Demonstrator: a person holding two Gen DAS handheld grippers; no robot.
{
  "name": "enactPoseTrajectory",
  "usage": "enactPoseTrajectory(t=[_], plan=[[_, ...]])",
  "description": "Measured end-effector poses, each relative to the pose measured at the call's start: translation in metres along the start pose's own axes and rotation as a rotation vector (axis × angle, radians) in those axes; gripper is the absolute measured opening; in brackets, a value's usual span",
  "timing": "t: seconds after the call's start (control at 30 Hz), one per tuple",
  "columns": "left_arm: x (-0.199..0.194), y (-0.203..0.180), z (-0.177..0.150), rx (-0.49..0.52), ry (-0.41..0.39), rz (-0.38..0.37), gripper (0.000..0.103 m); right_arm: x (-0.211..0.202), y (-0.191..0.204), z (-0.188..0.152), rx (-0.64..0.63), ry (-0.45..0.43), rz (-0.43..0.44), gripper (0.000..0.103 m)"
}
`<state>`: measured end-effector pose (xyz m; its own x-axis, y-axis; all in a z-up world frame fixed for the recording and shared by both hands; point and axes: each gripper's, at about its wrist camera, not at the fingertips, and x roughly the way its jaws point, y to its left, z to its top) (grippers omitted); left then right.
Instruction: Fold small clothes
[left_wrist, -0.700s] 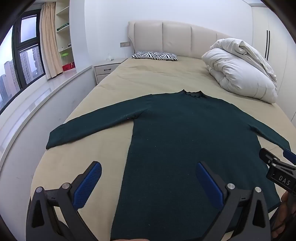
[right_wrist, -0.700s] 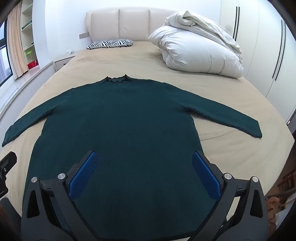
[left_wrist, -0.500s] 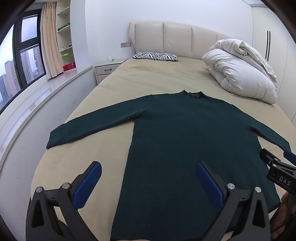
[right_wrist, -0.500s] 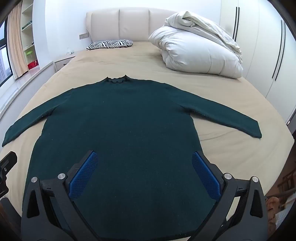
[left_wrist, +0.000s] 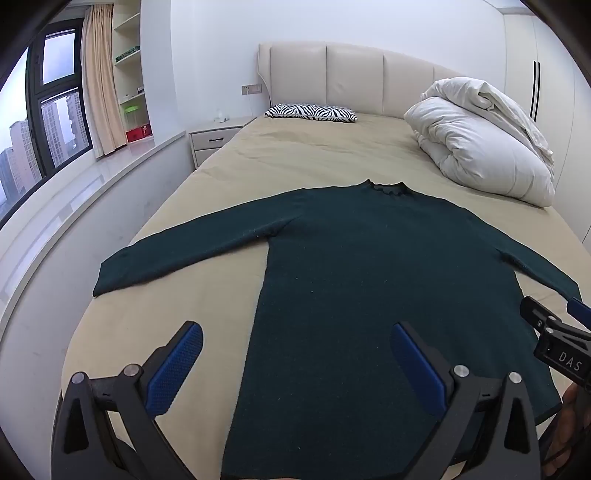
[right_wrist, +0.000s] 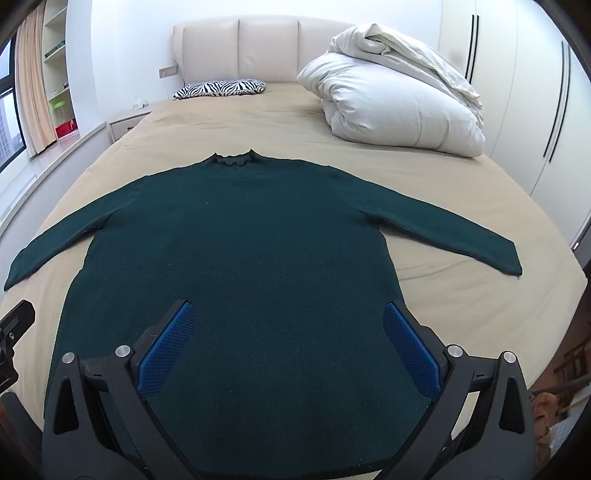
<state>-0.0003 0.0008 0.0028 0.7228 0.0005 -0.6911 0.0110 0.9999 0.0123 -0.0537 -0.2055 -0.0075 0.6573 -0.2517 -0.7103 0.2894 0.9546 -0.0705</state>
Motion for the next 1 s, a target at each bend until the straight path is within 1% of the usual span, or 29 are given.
enactPoseTrajectory(t=[1.0], plan=[[-0.0016, 0.0001, 0.0016, 0.009, -0.011, 0.015, 0.103, -0.0028, 0.0003, 0.0001, -0.004, -0.002, -0.002, 0.103]])
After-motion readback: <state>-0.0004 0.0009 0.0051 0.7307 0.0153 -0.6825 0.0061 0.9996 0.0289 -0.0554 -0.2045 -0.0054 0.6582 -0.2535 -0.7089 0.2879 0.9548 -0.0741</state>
